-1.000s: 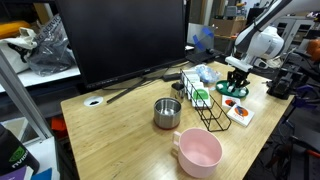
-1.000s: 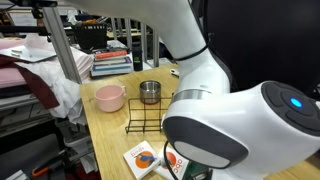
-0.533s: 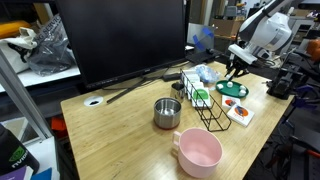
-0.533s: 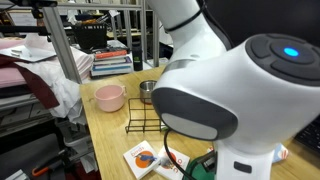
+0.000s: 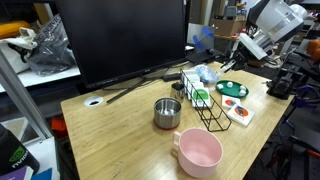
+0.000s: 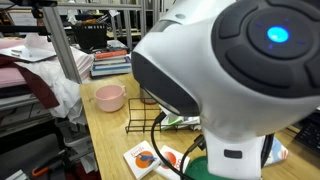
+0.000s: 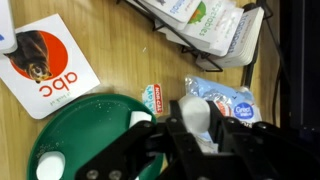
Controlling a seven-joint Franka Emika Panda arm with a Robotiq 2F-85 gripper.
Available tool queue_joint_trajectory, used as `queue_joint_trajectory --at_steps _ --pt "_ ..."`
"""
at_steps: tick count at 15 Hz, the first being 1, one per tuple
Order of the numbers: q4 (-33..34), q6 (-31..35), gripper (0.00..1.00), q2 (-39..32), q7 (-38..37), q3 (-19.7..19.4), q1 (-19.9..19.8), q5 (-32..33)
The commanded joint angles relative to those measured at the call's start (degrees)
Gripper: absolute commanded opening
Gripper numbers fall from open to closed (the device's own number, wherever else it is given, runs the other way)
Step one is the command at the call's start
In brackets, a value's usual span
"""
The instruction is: Take a marshmallow from the plate and put it in the silver bowl
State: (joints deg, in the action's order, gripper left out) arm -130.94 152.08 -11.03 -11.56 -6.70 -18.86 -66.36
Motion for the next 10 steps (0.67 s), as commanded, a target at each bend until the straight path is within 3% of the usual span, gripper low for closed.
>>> queue_joint_trajectory --at_steps 1,10 --pt "-2.9 -6.3 0.07 4.1 9.9 -1.7 1.0 -3.4" --pt "-10.1 -7.0 0.07 13.8 20.7 -0.3 8.9 4.0"
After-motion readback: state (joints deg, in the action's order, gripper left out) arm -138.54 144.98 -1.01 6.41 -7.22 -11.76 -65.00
